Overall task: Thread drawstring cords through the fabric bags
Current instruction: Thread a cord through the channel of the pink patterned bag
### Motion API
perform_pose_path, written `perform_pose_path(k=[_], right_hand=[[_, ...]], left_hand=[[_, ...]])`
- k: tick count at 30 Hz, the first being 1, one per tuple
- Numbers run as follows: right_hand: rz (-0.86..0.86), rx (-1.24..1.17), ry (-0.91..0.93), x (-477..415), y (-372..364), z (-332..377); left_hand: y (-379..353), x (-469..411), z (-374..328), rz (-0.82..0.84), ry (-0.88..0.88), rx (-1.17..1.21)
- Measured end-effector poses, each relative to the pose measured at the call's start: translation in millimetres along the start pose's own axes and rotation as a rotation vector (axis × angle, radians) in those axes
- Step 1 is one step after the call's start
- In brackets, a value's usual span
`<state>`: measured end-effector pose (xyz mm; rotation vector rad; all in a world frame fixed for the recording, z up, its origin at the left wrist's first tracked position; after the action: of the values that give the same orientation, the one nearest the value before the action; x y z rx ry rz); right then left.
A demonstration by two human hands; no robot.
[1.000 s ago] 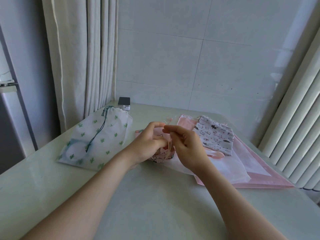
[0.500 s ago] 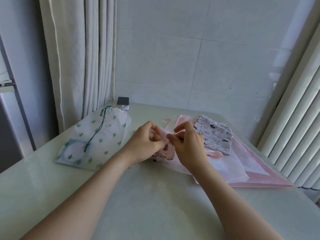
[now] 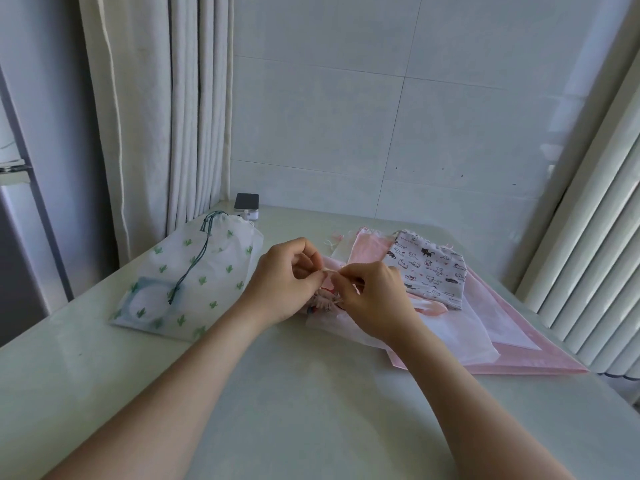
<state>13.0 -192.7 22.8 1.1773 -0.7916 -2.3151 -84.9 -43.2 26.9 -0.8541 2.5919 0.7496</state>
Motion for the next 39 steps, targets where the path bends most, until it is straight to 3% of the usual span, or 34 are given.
perform_pose_path(k=[3,8,14,17,24,28,30,33,36,39], right_hand=[[0.057,-0.177,-0.124,-3,1,0],[0.064,-0.539,-0.297,1,3,7],[0.002,-0.813,-0.363,1,8,8],[-0.011,-0.714,-0.331,1,9,7],[0.024,-0.54,-0.259,1,6,7],[0.04,-0.332,-0.149,0,4,3],[0.014,-0.199,-0.093,-1,3,0],[-0.018,-0.206,-0.066,-1,2,1],[-0.019,-0.243,-0.045,-2,-1,1],[-0.056,-0.248,-0.049,-2,-1,1]], left_hand=[[-1,2,-1,-0.06,-0.088,-0.206],[-1,3,-2,-0.167,-0.17,-0.292],[-11,2,0,0.118,-0.033,-0.155],[-10,-1,2,0.058,0.01,-0.107],[4,-5,-10,-0.114,0.229,0.283],[7,-6,-5,-0.213,0.265,0.495],[8,-5,-8,-0.205,0.259,0.559],[6,-2,-14,-0.137,0.243,0.61],[5,-3,-13,-0.111,0.238,0.584],[9,-3,-6,-0.101,0.078,0.127]])
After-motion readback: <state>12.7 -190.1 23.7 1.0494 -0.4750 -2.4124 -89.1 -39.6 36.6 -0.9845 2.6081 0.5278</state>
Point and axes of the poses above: each hand's wrist, its own x-axis away from the middle knuckle, its own y-axis out of the back of the hand, z = x × y, the point moved 2 cm from there along -x, towards the middle knuckle, and after that the axes turned 2 degrees about y, right-handed, at the moved point
